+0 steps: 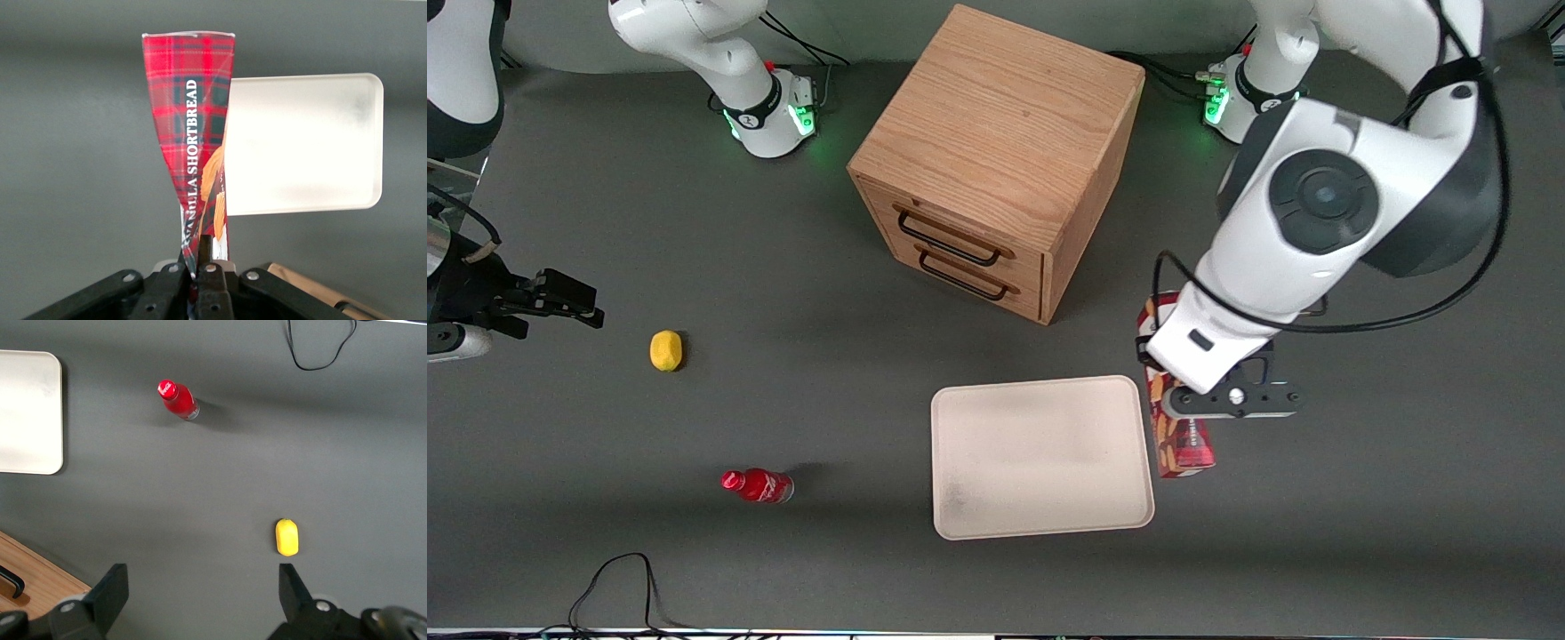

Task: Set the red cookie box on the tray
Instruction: 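Carry the held box over the white tray and lower it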

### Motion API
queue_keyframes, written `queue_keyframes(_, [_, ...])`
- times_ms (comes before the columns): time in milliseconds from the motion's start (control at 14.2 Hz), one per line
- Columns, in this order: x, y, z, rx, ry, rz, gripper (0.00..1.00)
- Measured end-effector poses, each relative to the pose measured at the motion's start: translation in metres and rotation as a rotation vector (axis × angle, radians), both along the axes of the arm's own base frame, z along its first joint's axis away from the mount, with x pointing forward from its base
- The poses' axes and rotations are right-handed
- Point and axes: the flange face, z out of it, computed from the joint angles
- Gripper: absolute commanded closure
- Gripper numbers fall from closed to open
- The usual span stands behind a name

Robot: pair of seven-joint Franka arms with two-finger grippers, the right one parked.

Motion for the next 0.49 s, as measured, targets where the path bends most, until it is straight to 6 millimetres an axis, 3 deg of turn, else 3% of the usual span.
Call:
queue_keyframes(281, [0.014, -0.002, -0.020, -0.006, -0.012, 0.051, 1.00])
queue_keyframes(492, [0.030, -0.007, -0.057, -0.016, -0.030, 0.054, 1.00])
